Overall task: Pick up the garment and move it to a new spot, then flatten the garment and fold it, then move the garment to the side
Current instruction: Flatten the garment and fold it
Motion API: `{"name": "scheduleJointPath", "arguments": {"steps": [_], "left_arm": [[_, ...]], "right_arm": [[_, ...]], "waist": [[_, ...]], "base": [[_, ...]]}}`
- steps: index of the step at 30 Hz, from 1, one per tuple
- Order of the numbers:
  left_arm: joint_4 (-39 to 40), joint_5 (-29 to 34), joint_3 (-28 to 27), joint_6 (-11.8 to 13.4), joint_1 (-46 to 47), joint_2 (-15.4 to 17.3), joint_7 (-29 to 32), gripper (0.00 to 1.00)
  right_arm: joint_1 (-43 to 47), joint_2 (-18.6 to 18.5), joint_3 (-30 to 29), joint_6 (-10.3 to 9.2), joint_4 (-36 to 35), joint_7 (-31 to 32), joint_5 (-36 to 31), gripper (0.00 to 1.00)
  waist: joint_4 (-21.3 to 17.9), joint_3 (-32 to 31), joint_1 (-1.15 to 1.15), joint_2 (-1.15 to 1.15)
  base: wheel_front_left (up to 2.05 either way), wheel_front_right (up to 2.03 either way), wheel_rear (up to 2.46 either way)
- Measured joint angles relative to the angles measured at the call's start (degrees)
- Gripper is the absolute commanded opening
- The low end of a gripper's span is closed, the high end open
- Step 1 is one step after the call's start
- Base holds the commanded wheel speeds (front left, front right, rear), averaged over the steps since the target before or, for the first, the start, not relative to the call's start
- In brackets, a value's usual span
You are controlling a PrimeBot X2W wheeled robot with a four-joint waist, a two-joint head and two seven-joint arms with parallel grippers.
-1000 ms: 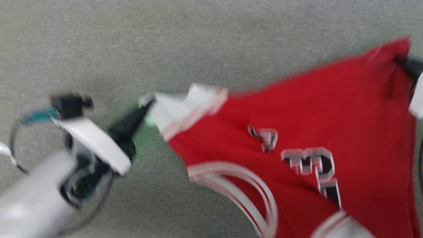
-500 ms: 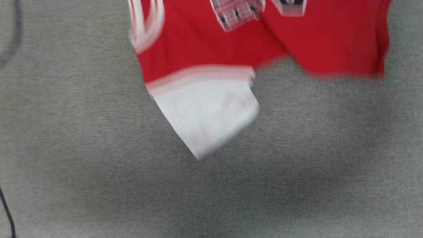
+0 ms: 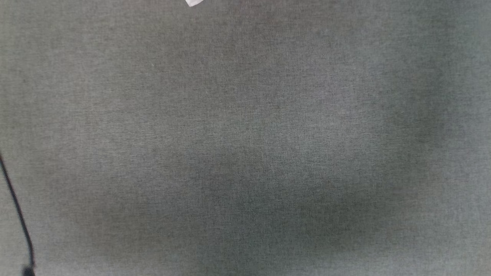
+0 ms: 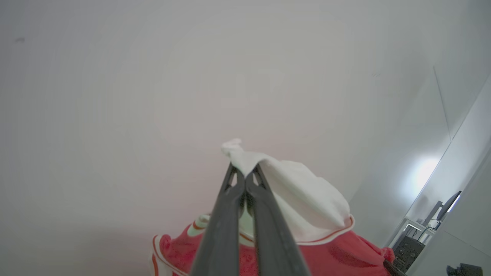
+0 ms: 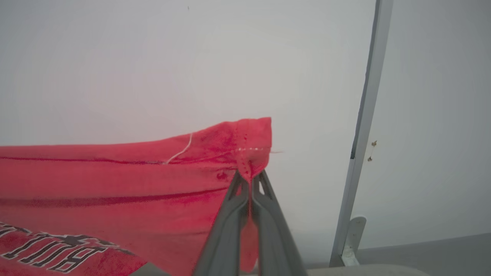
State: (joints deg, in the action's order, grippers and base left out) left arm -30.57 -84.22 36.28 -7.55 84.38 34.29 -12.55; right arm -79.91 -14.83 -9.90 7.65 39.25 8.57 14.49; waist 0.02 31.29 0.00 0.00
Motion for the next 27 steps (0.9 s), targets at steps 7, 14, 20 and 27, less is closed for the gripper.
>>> {"name": "scheduleJointPath", "arguments": {"steps": [7, 14, 20, 27], "left_arm": [[7.8, -4.0, 2.1, 0.0, -20.9, 1.1, -1.8, 0.00], [18.5, -4.5, 2.8, 0.0, -45.2, 1.5, -2.4, 0.00], [29.1, -2.4, 0.1, 0.0, -59.8, 3.7, -2.4, 0.00], [40.3, 0.2, -2.7, 0.0, -74.3, 8.8, -2.4, 0.00]], "right_arm": [[14.2, -2.5, 6.6, -0.02, -0.7, 1.4, 5.6, 0.00], [35.7, -7.7, 10.7, -0.09, -11.4, 6.3, 15.1, 0.00], [53.7, -9.3, 8.9, -0.09, -25.4, 12.2, 19.8, 0.00], [72.7, -7.7, 1.8, -0.11, -42.5, 21.9, 22.2, 0.00]], "waist": [[0.5, -2.9, 0.00, 0.00], [1.3, -6.6, 0.00, 0.00], [2.1, -9.3, 0.00, 0.00], [2.7, -11.4, 0.00, 0.00]], "base": [[0.00, 0.00, 0.00], [0.00, 0.00, 0.00], [0.00, 0.00, 0.00], [0.00, 0.00, 0.00]]}}
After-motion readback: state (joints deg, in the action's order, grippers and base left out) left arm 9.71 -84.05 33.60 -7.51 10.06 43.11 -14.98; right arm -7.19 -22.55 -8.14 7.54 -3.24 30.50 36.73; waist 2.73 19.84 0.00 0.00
